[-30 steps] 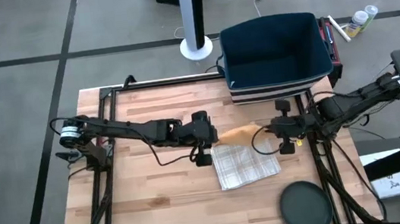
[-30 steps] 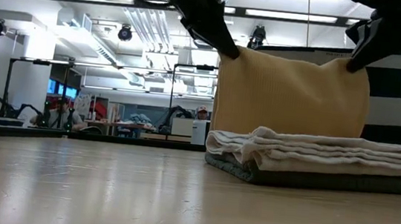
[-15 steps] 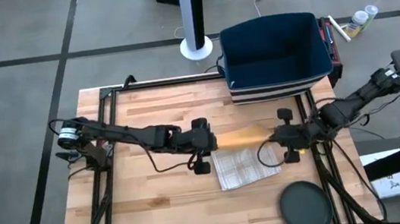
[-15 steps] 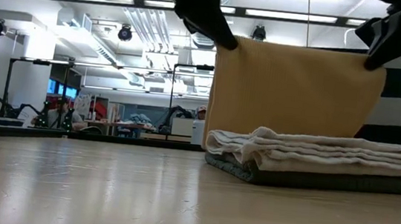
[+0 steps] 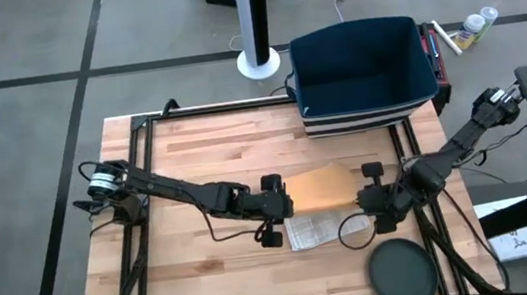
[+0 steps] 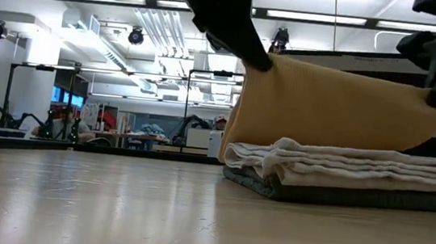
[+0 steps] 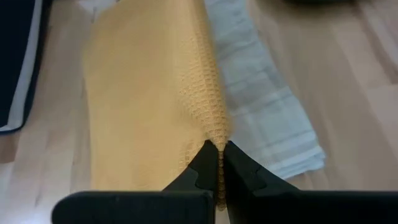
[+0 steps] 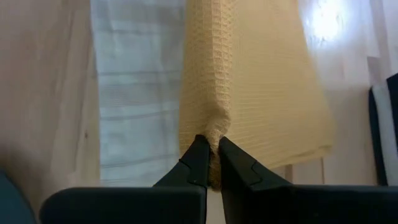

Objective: Fold kitchen towel into neat rectangle
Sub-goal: Stack the orange towel on top of the white patterned towel

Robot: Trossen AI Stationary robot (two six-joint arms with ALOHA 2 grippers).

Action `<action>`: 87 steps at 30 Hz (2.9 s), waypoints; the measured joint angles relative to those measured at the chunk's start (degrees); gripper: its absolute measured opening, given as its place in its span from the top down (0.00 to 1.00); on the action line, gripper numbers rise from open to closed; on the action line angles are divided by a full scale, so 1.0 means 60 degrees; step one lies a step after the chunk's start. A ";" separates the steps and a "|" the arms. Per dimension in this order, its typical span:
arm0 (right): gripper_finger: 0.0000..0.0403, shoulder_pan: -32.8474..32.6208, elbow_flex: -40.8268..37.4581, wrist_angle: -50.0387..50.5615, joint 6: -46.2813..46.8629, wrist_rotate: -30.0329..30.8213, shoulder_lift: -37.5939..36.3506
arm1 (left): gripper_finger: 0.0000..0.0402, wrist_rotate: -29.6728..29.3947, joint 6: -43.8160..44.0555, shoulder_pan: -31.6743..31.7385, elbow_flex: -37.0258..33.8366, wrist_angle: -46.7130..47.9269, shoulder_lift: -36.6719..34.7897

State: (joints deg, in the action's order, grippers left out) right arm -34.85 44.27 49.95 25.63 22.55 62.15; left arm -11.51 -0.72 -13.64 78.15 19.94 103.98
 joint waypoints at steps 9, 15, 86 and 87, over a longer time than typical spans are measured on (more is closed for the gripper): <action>0.98 -0.0471 0.0004 -0.0211 0.0201 -0.0146 0.0350 | 1.00 -0.0061 0.0010 -0.0290 0.0004 -0.0159 0.0099; 0.98 -0.0442 0.0320 0.0396 -0.0092 0.0354 0.0343 | 1.00 -0.0173 -0.0181 -0.0210 0.0004 -0.0154 0.0367; 0.98 0.0369 0.2501 0.3253 -0.0245 0.5329 0.0121 | 1.00 -0.0269 -0.2019 0.0914 0.0401 0.0183 -0.1265; 0.98 0.0475 0.2501 0.3252 -0.0316 0.5329 0.0121 | 1.00 -0.0277 -0.2040 0.0973 0.0401 0.0215 -0.1314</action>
State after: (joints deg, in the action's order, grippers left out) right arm -31.99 59.28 69.46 23.74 54.52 62.87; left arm -13.17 -12.96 -7.80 80.55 21.24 96.09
